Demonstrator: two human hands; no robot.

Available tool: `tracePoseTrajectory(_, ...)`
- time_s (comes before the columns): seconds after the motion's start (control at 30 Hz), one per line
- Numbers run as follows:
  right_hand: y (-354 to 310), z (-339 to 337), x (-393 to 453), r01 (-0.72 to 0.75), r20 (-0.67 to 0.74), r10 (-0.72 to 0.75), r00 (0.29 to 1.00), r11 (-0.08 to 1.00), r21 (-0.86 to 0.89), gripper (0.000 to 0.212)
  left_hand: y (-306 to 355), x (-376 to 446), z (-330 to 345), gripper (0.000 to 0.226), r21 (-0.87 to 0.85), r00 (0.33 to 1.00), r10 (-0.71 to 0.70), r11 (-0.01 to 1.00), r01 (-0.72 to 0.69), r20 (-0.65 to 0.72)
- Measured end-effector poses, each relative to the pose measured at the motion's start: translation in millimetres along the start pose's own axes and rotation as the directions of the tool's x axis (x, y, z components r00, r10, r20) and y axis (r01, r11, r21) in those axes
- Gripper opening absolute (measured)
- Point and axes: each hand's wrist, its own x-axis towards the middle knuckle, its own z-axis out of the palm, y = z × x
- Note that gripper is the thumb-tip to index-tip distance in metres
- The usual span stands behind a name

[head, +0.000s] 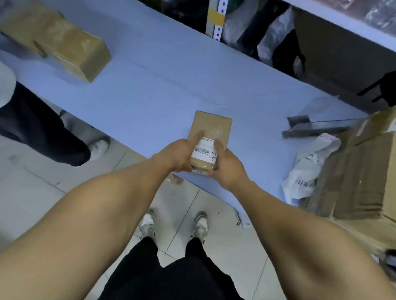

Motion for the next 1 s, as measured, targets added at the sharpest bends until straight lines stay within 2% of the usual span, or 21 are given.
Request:
tracePoseTrajectory(0.2, -56, -9, 16, 0.275, 0.038, -0.272, 0.961, 0.954, -0.122, 0.096, -31, -57, -13, 0.118, -0.135, 0.957, -0.198, 0.976, 0.172, -0.21)
tracePoseTrajectory(0.37, -156, 22, 8, 0.533, 0.128, -0.517, 0.846, 0.823, -0.199, 0.091, -92, -150, -21, 0.121, -0.233, 0.86, -0.385, 0.918, 0.32, -0.335)
tracePoseTrajectory(0.43, -202, 41, -5, 0.62, 0.178, -0.594, 0.784, 0.754, -0.217, 0.087, -117, -198, -17, 0.12, -0.306, 0.793, -0.474, 0.875, 0.376, -0.382)
tracePoseTrajectory(0.53, -270, 78, -36, 0.719, 0.247, -0.678, 0.693, 0.675, -0.164, 0.076, -149, -273, 2, 0.116, -0.444, 0.654, -0.633, 0.768, 0.462, -0.415)
tracePoseTrajectory(0.67, -350, 138, -90, 0.843, 0.349, -0.768, 0.537, 0.486, -0.229, 0.074, -187, -371, 41, 0.109, -0.578, 0.469, -0.777, 0.627, 0.522, -0.419)
tracePoseTrajectory(0.93, -458, 240, -176, 0.955, 0.506, -0.811, 0.294, 0.269, -0.125, 0.065, -246, -517, 105, 0.102, -0.695, 0.224, -0.908, 0.416, 0.586, -0.354)
tracePoseTrajectory(1.0, -488, 262, -187, 0.97, 0.543, -0.804, 0.242, 0.217, -0.11, 0.07, -263, -540, 116, 0.1, -0.726, 0.156, -0.931, 0.357, 0.587, -0.331)
